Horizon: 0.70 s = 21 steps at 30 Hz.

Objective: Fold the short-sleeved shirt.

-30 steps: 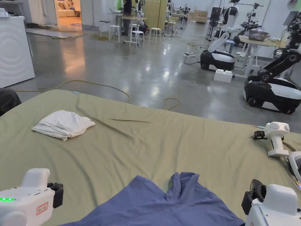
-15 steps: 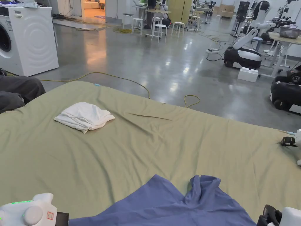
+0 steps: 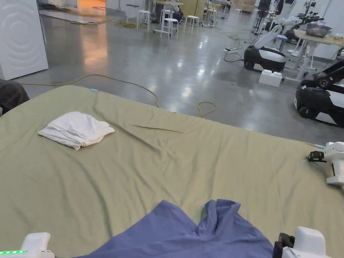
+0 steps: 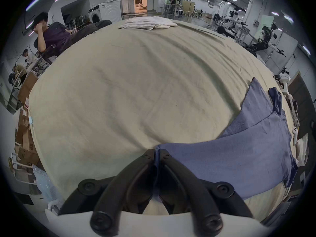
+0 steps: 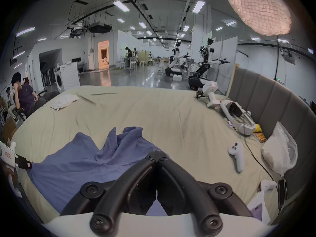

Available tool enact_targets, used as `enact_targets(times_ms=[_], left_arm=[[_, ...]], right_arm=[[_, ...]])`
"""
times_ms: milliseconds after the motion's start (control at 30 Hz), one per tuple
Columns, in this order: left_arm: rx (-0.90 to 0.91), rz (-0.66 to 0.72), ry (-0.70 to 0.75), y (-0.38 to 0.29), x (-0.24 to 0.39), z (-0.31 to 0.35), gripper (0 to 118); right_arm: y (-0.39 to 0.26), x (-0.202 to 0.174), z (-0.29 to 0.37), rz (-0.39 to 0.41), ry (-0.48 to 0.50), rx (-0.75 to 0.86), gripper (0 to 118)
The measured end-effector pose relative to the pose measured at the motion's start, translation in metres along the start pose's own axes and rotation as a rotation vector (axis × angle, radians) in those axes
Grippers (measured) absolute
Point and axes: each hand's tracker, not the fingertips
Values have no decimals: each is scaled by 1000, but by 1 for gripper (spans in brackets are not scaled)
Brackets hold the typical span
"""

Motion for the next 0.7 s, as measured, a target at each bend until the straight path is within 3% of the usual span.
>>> enact_targets(times_ms=[67,100,133,167,200,233,367,500,567,600,633,700], left_arm=[[24,15,-7,-2,-3,5,5],[44,24,-12,-4,0,12,5],[53,29,-13,-5,-1,17,5],[56,30,-15,-6,-1,20,5],[68,28,-17,-6,-1,24,5],[72,26,-14,-6,6,34,5],[81,35,-25,-6,6,41,5],[85,58,-44,-5,1,39,5],[88,55,-51,-4,0,39,5],[91,50,-51,-3,0,40,5],[95,46,-52,-3,1,41,5],[109,46,-57,-2,1,43,5]], right_arm=[[9,6,-32,22,12,-70,1],[15,10,-51,26,22,-120,8],[23,13,-65,41,33,-168,26],[27,15,-81,56,52,-217,58],[29,17,-100,65,65,-253,75],[31,16,-117,102,71,-272,76],[34,7,-169,209,103,-399,76],[22,7,-212,166,157,-536,72],[12,6,-225,145,170,-613,58],[11,4,-223,149,157,-575,57],[13,3,-219,154,147,-561,48],[14,-2,-208,149,154,-544,7]])
